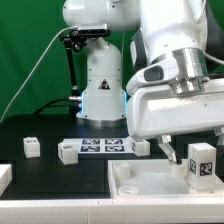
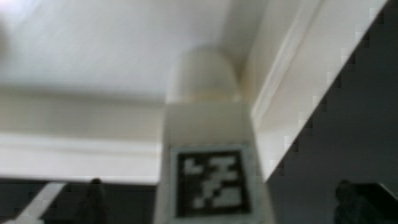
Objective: Assemble one leg
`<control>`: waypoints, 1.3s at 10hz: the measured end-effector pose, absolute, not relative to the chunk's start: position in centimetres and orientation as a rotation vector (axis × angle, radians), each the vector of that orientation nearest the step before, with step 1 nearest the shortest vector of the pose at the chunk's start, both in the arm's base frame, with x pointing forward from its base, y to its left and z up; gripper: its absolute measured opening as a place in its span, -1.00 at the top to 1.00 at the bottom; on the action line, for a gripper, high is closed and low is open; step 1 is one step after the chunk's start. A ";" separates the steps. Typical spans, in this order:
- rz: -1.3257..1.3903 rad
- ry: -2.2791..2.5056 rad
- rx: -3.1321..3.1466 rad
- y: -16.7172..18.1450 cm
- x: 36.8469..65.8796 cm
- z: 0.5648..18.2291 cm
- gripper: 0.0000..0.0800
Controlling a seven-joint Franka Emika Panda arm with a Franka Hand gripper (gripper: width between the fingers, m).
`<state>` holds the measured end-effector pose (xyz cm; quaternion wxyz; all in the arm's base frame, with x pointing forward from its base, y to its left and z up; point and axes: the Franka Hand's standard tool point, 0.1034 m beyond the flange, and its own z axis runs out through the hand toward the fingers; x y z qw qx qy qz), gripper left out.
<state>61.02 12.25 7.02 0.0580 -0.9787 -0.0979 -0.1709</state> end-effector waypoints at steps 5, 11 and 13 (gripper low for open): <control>0.046 -0.308 -2.989 12.1 63.2 8.0 -0.62; 0.056 -0.280 -2.995 11.7 63.3 7.9 0.26; 0.059 -0.249 -2.998 11.7 63.2 7.9 0.26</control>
Offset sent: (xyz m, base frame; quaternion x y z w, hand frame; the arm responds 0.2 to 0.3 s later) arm 0.0230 -0.0145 0.0050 -0.0147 -0.2255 -0.0183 0.9740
